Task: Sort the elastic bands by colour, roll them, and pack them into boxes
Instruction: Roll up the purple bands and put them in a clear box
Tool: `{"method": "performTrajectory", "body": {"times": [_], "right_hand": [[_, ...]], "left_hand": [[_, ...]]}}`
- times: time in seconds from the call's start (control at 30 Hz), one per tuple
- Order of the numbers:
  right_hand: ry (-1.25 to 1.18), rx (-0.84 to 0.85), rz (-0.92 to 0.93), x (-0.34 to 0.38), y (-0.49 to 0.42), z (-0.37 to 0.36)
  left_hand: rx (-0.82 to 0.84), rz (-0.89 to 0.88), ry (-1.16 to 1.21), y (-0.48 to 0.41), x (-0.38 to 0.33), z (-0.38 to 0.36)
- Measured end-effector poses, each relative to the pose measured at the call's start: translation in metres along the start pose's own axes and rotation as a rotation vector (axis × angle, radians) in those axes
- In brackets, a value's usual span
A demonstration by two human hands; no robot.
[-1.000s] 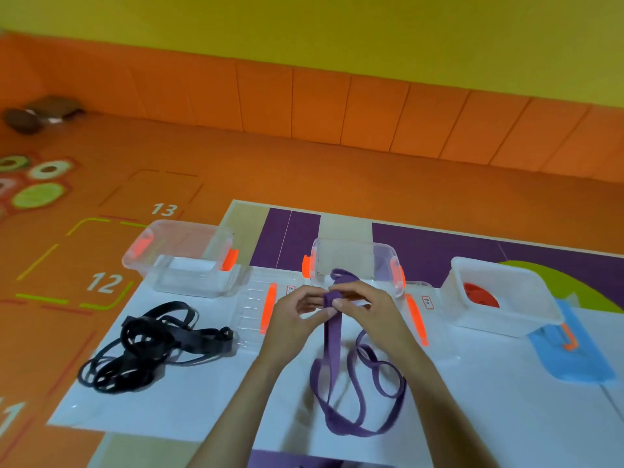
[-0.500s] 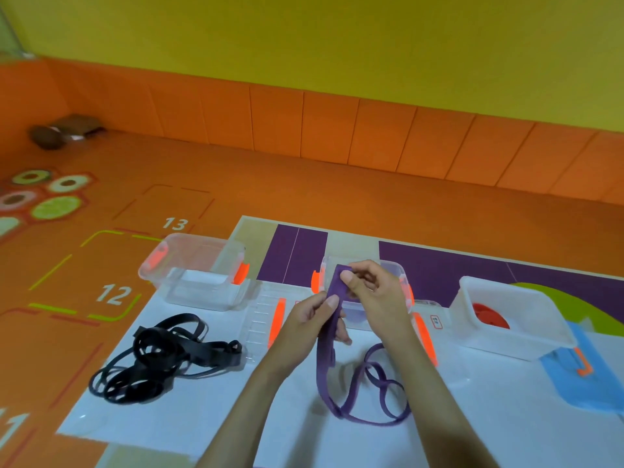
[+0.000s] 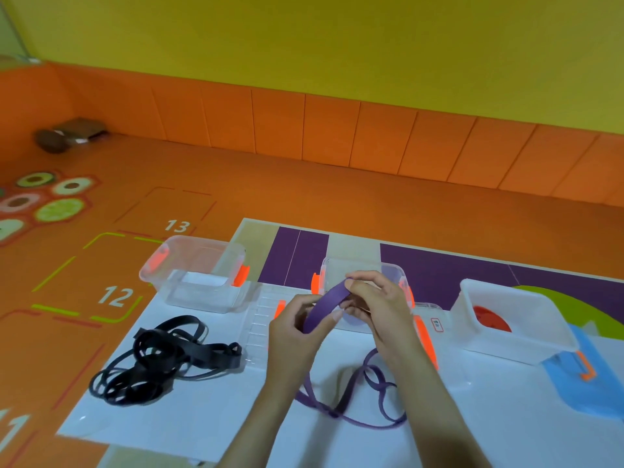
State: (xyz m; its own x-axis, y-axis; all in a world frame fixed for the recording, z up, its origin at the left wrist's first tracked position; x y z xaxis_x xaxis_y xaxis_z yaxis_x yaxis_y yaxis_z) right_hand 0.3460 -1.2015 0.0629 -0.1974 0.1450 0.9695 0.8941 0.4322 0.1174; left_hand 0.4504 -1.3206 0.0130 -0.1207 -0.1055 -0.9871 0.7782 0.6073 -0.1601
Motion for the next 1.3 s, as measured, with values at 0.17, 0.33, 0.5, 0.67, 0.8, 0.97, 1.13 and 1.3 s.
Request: {"method": "performTrajectory", "body": {"times": [0.17, 0.33, 0.5, 0.67, 0.8, 0.97, 1.13, 1.3], "right_hand": [[-0.018, 0.037, -0.135, -0.014, 0.006, -0.007], [0.076, 0.108, -0.052, -0.012, 0.01, -0.011], [0.142, 0.174, -0.068, -0.011, 0.009, -0.013], [0.274, 0.151, -0.093, -0.006, 0.003, 0.002], [0.029, 0.055, -0.218, -0.009, 0.002, 0.014], [-0.351, 0.148, -0.329, -0.021, 0.002, 0.013], [-0.247, 0.203, -0.231, -0.031, 0.004, 0.004], [0.133, 0.138, -0.131, -0.019, 0.004, 0.014]], "left_hand": [[-0.056, -0.064, 0.011, -0.001, -0.012, 0.004], [-0.037, -0.131, -0.051, -0.001, -0.014, 0.016], [-0.028, -0.202, -0.111, -0.007, -0.011, 0.024], [0.032, -0.213, -0.104, -0.006, -0.003, 0.018], [0.051, -0.173, -0.101, -0.01, -0.002, 0.011], [0.029, -0.233, -0.045, -0.015, -0.014, 0.006], [-0.065, -0.286, -0.12, -0.013, -0.021, 0.005], [-0.069, -0.25, -0.249, -0.008, -0.015, 0.002]]}}
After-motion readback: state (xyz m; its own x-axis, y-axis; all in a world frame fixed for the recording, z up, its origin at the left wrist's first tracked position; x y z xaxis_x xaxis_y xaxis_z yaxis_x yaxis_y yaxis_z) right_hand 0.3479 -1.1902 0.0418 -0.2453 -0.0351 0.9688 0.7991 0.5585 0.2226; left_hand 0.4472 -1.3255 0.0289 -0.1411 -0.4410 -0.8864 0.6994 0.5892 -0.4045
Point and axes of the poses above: each hand's wrist, its own y-axis away from the middle knuckle, its own z-axis out of the back of the hand, x = y × z, the point moved 3 cm from there along -y, towards the middle knuckle, and after that the axes turned 3 degrees about -y, right-handed, at the moved point
